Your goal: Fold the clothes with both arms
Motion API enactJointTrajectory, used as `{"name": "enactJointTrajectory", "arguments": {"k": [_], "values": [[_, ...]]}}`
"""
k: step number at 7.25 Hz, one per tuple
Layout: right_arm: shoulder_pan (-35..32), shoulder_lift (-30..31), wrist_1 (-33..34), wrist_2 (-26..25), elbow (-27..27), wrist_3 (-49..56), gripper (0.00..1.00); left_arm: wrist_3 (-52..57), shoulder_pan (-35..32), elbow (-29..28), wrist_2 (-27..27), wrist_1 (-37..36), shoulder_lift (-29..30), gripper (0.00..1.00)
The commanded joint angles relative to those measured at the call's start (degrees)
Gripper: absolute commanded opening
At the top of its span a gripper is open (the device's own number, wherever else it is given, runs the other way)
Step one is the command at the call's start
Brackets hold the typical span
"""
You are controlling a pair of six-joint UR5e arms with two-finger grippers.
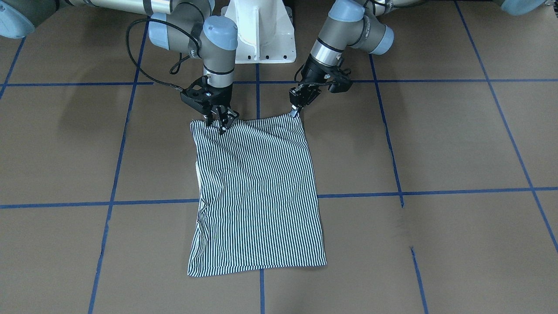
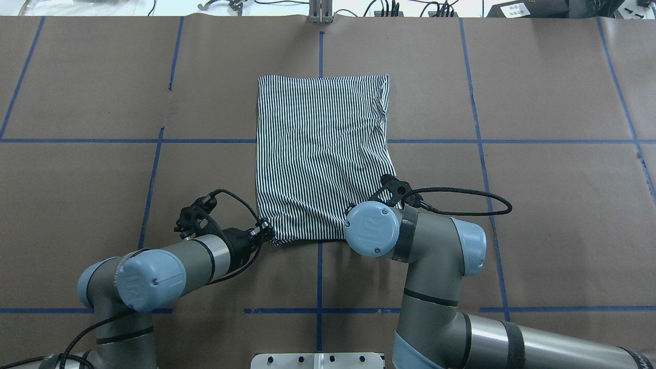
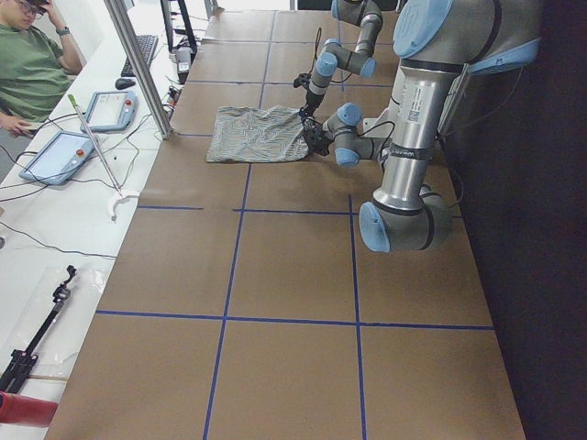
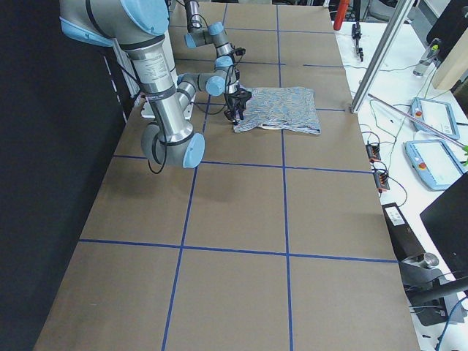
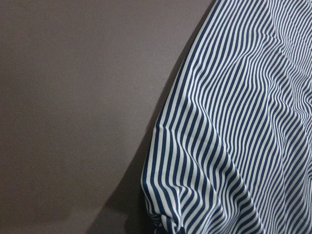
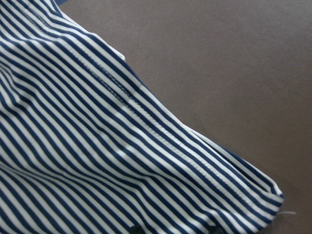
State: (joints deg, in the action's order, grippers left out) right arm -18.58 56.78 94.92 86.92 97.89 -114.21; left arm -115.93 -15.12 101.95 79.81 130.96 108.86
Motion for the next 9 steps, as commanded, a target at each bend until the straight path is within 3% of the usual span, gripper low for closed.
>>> {"name": "enactJointTrajectory", "arguments": {"k": [1,2,6,7,8,9], "values": [[0.0,-0.1,0.0,-0.1,-0.2,0.1,0.05,0.0,0.0,0.0,0.0,0.0,0.0,0.0],[0.0,-0.1,0.0,-0.4,-0.3,0.3,0.0,0.0,0.0,0.0,0.0,0.0,0.0,0.0],[-0.1,-0.5,-0.1,-0.4,0.5,0.5,0.0,0.1,0.0,0.7,0.2,0.0,0.0,0.0],[-0.3,-1.1,-0.1,-0.4,1.1,0.5,0.0,1.1,-0.2,4.4,0.6,-0.3,-0.8,0.0],[-0.5,-0.7,0.3,0.0,5.1,0.5,0.0,2.5,-0.2,8.7,0.6,-5.0,-1.0,0.0],[-0.4,-0.9,5.3,0.2,10.8,0.5,0.0,2.5,0.0,14.5,0.8,-12.6,-0.8,0.0]]}}
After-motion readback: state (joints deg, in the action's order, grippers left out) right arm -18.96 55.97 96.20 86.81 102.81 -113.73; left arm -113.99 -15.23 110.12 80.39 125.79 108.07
